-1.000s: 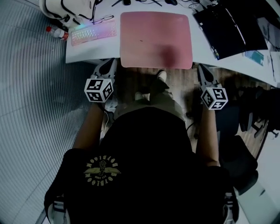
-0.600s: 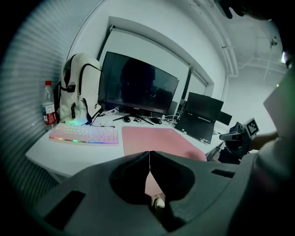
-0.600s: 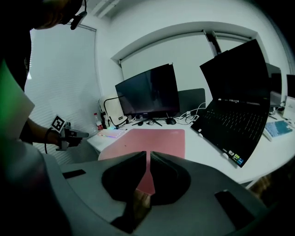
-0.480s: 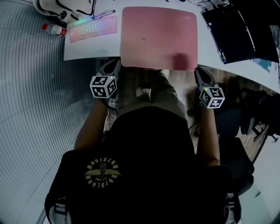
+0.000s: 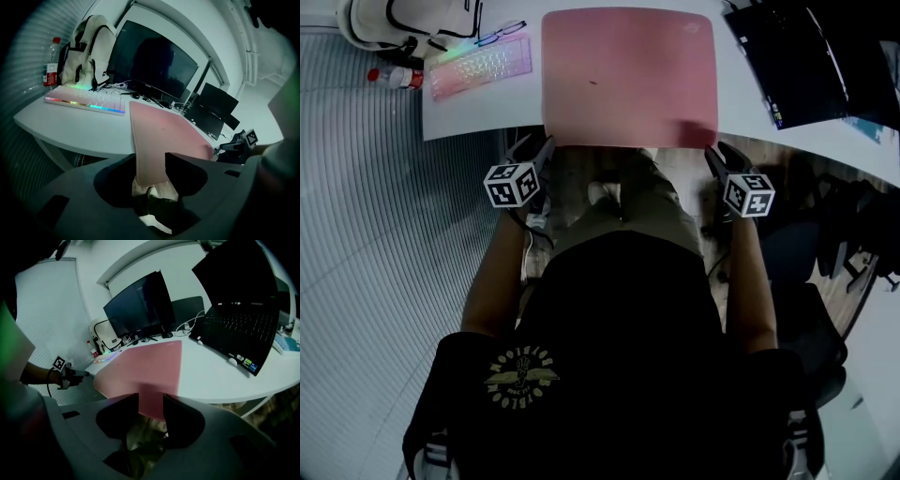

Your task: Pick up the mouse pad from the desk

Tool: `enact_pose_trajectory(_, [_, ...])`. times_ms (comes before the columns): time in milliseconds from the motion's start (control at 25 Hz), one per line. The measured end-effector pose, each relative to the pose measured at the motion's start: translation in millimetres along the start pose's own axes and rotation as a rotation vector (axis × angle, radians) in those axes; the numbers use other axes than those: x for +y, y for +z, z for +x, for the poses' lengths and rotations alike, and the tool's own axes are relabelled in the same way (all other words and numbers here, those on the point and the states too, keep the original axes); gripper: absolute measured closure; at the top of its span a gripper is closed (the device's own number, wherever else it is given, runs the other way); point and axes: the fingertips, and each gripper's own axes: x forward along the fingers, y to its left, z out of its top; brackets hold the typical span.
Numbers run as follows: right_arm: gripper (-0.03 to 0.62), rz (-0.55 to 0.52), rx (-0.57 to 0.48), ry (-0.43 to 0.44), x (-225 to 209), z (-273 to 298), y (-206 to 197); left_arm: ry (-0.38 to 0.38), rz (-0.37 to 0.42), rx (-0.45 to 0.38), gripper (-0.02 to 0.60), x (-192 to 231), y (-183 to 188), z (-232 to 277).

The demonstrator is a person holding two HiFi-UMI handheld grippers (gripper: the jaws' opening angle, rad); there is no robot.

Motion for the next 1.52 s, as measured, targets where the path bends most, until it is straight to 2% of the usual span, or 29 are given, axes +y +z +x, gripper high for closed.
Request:
enact_pose_trajectory(160, [0.365,0.091,0.065,0.018,-16,14,-16,-0.016,-0.038,0.059,0.330,5,-14,15])
enact_pose_trajectory(440, [0.341,0.155,0.153,0.060,-32,40,-36,-0.048,-0.079,0.143,0.278,11,-35,39])
enact_pose_trajectory(720, [0.335,0.207,0.165,0.118,-36,60,-32,-0.062,-0.087,0.203,0.247,14,-44,56])
enact_pose_trajectory(920, [0.335,0.219,0.188,0.153,-34,69,-32,-0.100,-0.110,0.229,0.238,13,-49,71])
enact_pose_trajectory(1040, [0.379,0.226,0.194,0.171,-30,70,-32,-0.164,-0.137,0.242,0.242,2,-51,77])
enact_pose_trajectory(1080, [0.401,0.220,0.196,0.172,-28,70,-31,-0.186,-0.129,0.252,0.271,-4,-51,78])
enact_pose_trajectory(1120, [0.416,0.215,0.196,0.172,-26,69,-31,-0.194,-0.114,0.263,0.326,-9,-51,78])
enact_pose_trajectory(1200, [0.480,0.211,0.189,0.169,-25,65,-28,-0.174,-0.085,0.274,0.467,-11,-50,76])
enact_pose_trajectory(1240, [0.520,0.213,0.180,0.170,-24,62,-26,-0.165,-0.080,0.271,0.503,-11,-48,74])
enact_pose_trajectory(1360, [0.572,0.216,0.145,0.177,-17,52,-18,-0.160,-0.049,0.246,0.552,-18,-42,61])
enact_pose_trajectory(1520, [0.577,0.168,0.109,0.140,-11,40,-7,-0.143,0.047,0.183,0.558,-32,-19,43])
